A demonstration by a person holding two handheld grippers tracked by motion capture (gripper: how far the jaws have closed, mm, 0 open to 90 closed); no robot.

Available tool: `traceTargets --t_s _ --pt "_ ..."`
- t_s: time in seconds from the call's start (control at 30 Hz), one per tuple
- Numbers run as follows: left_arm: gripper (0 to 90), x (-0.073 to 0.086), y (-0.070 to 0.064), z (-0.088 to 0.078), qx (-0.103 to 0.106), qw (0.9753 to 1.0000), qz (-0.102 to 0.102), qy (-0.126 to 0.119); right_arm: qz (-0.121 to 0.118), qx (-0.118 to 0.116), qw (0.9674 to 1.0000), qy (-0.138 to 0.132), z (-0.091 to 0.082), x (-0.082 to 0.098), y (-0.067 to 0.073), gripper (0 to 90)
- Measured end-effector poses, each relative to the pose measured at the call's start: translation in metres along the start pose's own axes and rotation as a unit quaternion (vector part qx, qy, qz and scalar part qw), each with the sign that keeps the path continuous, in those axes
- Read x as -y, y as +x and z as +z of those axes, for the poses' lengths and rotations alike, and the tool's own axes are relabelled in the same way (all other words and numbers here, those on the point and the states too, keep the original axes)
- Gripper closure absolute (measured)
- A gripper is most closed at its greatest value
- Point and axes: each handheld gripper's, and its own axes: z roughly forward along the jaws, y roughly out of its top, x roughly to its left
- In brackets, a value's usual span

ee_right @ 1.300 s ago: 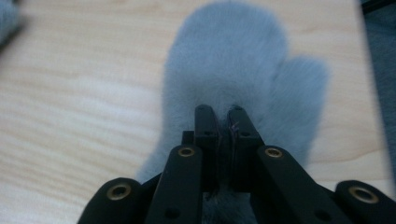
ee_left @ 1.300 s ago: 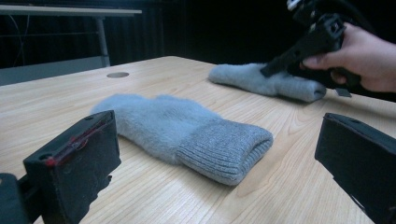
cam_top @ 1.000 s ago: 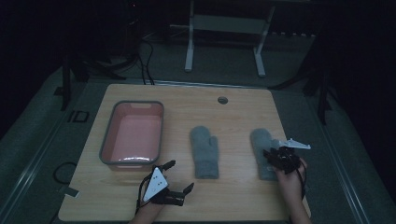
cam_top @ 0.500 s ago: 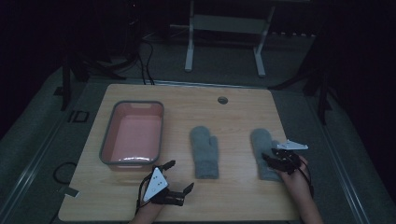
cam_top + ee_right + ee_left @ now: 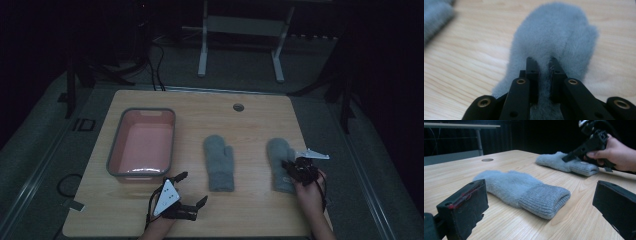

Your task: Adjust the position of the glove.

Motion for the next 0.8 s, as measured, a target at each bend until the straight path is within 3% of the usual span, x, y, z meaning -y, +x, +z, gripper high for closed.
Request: traceTargets --t_s 0.2,0.37,0.43,0.5,0.57,0.63,0.67,0.73,0.77,0.8 --pt "0.2 0.000 0.000 0.000 0.000 1.0000 0.000 0.000 -0.004 0.016 0.9995 -0.029 -0.012 -0.023 0.020 82.1" --pt "0.2 0.000 0.000 0.000 0.001 1.0000 -0.001 -0.001 0.006 0.007 0.9991 -0.040 -0.017 -0.039 0.032 82.1" --pt "0.2 0.000 0.000 0.000 0.002 1.0000 -0.001 -0.001 -0.001 0.005 0.9990 -0.046 -0.017 -0.049 0.044 82.1" --pt "0.2 0.000 0.000 0.000 0.001 1.0000 -0.001 0.000 -0.002 0.003 0.9989 -0.047 -0.017 -0.052 0.047 82.1" --pt "0.2 0.000 0.000 0.000 0.001 1.0000 -0.001 -0.001 -0.006 -0.007 0.9986 -0.053 -0.019 -0.062 0.061 82.1" --pt "0.2 0.000 0.000 0.000 0.001 1.0000 0.000 0.000 -0.011 -0.009 0.9984 -0.055 -0.019 -0.064 0.067 82.1" --pt "0.2 0.000 0.000 0.000 0.001 1.0000 0.001 0.000 -0.016 -0.014 0.9981 -0.058 -0.019 -0.070 0.081 82.1" --pt "0.2 0.000 0.000 0.000 0.001 1.0000 0.001 0.000 -0.018 -0.018 0.9979 -0.060 -0.019 -0.072 0.085 82.1" --pt "0.2 0.000 0.000 0.000 0.000 1.0000 -0.001 -0.001 -0.029 -0.028 0.9973 -0.062 -0.016 -0.076 0.101 82.1" --pt "0.3 0.000 0.000 0.000 0.000 1.0000 -0.001 -0.001 -0.029 -0.028 0.9973 -0.062 -0.016 -0.076 0.101 82.1"
